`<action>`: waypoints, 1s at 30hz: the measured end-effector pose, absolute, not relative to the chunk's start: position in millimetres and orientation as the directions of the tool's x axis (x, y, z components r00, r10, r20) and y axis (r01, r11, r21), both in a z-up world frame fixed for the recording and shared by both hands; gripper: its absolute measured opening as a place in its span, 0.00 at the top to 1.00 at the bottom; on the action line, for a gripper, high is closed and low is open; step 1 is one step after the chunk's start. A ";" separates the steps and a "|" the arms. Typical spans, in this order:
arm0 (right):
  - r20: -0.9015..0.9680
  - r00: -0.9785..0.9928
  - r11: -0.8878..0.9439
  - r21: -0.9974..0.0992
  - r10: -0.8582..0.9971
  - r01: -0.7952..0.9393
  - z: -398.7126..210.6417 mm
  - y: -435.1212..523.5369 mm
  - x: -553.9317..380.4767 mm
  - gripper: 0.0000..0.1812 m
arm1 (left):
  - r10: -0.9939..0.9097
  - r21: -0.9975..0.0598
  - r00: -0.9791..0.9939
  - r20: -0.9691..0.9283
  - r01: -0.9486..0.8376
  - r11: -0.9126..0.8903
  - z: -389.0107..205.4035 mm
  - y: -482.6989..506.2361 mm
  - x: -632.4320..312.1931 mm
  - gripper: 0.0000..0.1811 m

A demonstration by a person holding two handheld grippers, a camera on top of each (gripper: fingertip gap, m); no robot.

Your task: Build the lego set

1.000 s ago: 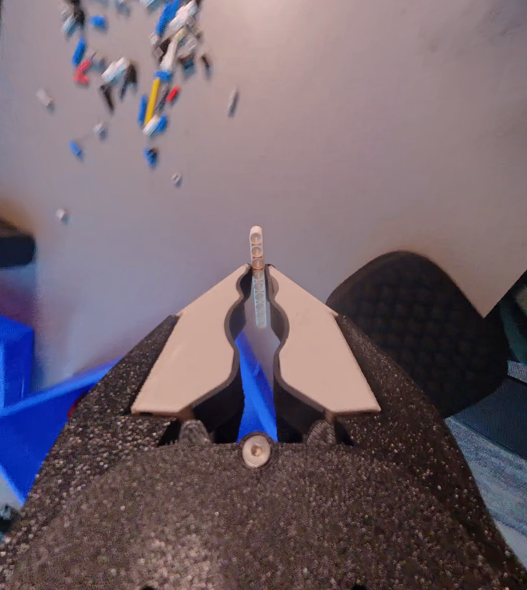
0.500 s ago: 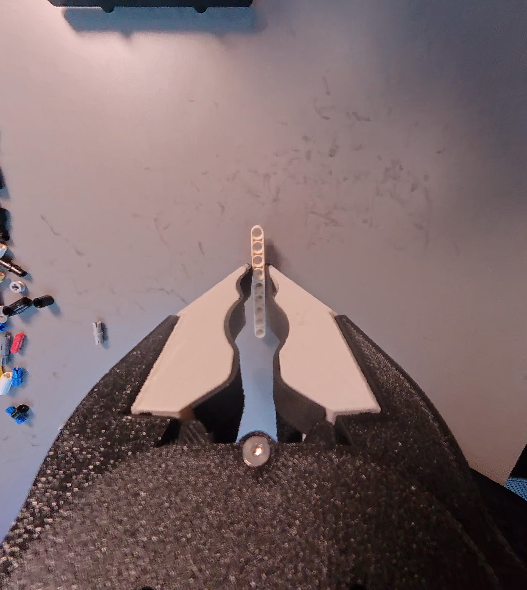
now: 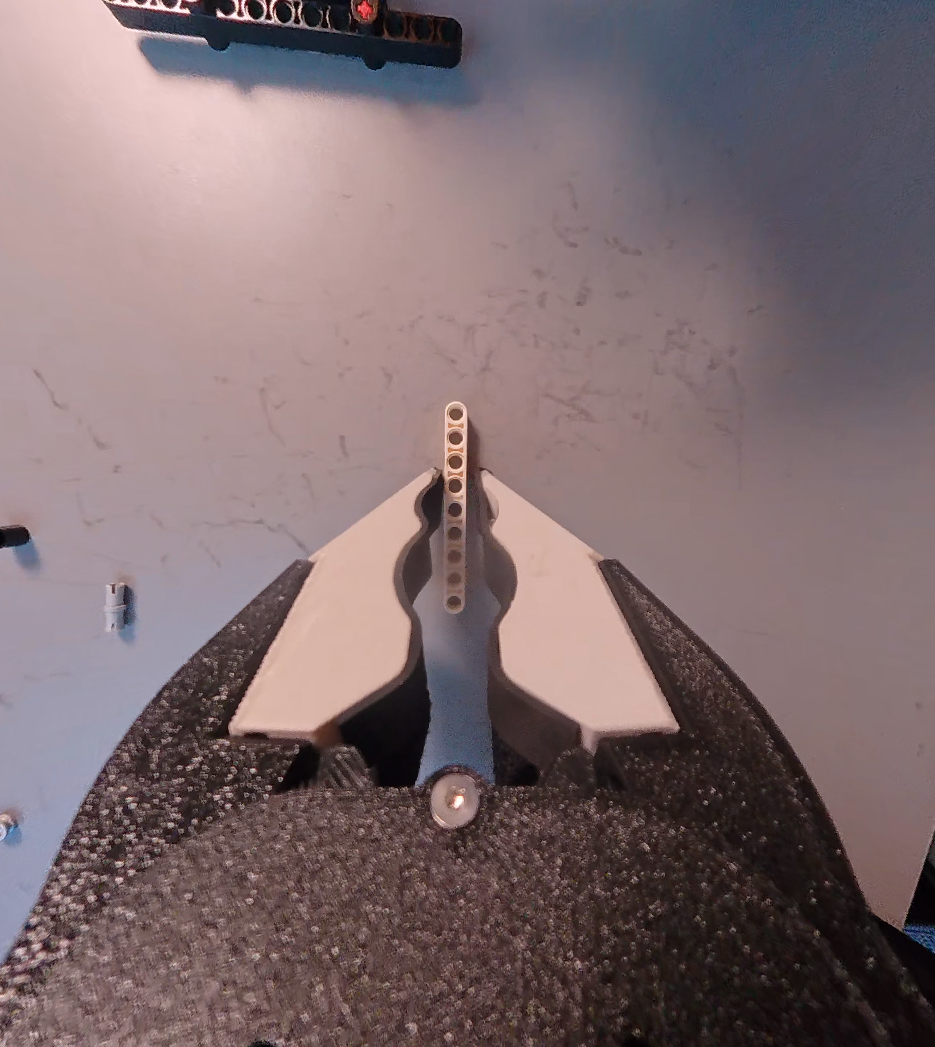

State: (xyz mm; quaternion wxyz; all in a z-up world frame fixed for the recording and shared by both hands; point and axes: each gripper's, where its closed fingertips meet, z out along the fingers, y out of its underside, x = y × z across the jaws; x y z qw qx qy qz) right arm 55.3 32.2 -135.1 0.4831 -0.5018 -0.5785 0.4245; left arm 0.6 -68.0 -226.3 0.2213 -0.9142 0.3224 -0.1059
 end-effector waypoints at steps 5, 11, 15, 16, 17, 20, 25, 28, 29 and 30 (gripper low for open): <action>0.137 -0.028 0.140 -0.976 0.990 0.168 -134.6 32.7 55.6 0.62 | -0.620 -0.583 0.784 0.040 -0.485 -0.651 -212.9 -62.8 -0.8 0.85; 0.150 -0.023 0.151 -0.974 0.988 0.170 -134.8 34.3 56.2 0.62 | -0.577 -0.691 0.813 0.078 -0.374 -0.619 -192.3 -70.0 -16.6 0.76; 0.167 -0.025 0.168 -0.969 0.986 0.179 -136.8 34.4 55.6 0.63 | -0.578 -0.697 0.813 0.070 -0.375 -0.611 -206.5 -80.8 -18.0 0.79; 0.171 -0.025 0.173 -0.968 0.985 0.181 -137.2 34.4 55.5 0.63 | -0.581 -0.687 0.812 0.051 -0.394 -0.611 -211.7 -83.1 -19.3 0.80; 0.175 -0.026 0.176 -0.967 0.984 0.183 -137.6 34.4 55.3 0.63 | -0.582 -0.674 0.813 0.028 -0.414 -0.612 -216.5 -84.6 -21.6 0.81; 0.181 -0.028 0.183 -0.965 0.983 0.189 -138.7 34.5 54.9 0.63 | -0.584 -0.651 0.812 0.009 -0.438 -0.620 -225.2 -86.0 -25.3 0.87; 0.180 -0.020 0.180 -0.965 0.983 0.191 -138.8 37.2 54.8 0.63 | -0.588 -0.663 0.809 0.018 -0.430 -0.612 -226.2 -84.6 -24.0 0.96; 0.178 -0.015 0.178 -0.966 0.984 0.189 -138.2 38.8 54.5 0.65 | -0.582 -0.671 0.813 0.026 -0.417 -0.613 -226.0 -83.5 -23.6 0.96; 0.174 -0.013 0.174 -0.968 0.985 0.180 -136.7 38.5 53.2 0.65 | -0.581 -0.672 0.813 0.028 -0.416 -0.613 -226.0 -83.2 -23.4 0.96; 0.167 -0.019 0.168 -0.972 0.986 0.164 -133.0 35.8 50.0 0.67 | -0.583 -0.673 0.812 0.027 -0.416 -0.612 -226.0 -82.6 -23.1 0.96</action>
